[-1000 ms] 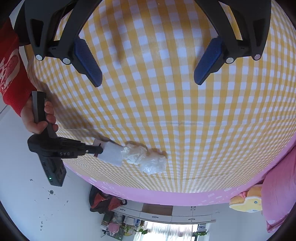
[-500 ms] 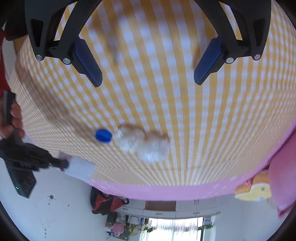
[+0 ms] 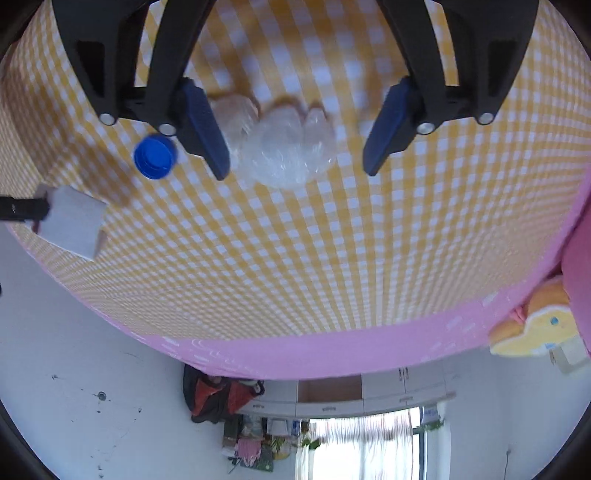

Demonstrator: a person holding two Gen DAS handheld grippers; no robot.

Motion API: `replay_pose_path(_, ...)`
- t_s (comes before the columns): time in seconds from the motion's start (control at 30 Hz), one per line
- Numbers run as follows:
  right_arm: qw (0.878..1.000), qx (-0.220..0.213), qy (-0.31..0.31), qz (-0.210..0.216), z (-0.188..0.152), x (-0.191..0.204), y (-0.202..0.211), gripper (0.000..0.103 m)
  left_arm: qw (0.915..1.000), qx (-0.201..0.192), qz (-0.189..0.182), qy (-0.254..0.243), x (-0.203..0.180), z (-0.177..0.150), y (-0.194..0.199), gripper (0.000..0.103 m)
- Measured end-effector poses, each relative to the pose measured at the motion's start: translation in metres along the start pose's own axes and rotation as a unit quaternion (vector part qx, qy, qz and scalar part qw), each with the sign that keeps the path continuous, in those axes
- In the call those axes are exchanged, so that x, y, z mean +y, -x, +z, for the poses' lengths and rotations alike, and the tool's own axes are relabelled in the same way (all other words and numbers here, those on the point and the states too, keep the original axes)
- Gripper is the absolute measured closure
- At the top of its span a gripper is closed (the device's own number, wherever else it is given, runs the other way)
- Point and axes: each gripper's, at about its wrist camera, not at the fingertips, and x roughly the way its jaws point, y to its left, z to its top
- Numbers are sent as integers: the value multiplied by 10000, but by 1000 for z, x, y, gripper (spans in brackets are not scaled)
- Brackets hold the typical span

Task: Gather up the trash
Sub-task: 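Grasp the clear plastic bag with the left tool while the right tool holds the white box, then carry the plastic bag and white box over the pink bin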

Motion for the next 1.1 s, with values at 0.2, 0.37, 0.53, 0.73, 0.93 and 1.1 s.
replay_pose_path(0.2,10000,-3,-79,-36,0,-5,-1,95,9992,222,-276,200,7,-3,-25,52)
replay_pose_path(0.37,10000,-5,-88,-34,-1,-3,-2,95,9982,181,-425,393,12,-3,-21,62)
replay_pose_path(0.53,10000,-23,-52,-7,-1,7,0,95,9985,120,-354,390,22,-4,0,64)
replay_pose_path(0.73,10000,-64,33,7,-3,24,10,95,9985,-152,-311,418,24,-8,51,64)
replay_pose_path(0.93,9998,-144,115,47,-12,50,31,95,9984,-305,-237,420,19,-28,100,64)
replay_pose_path(1.1,9995,-157,268,79,-31,78,52,95,9973,-510,-213,487,10,-56,146,64)
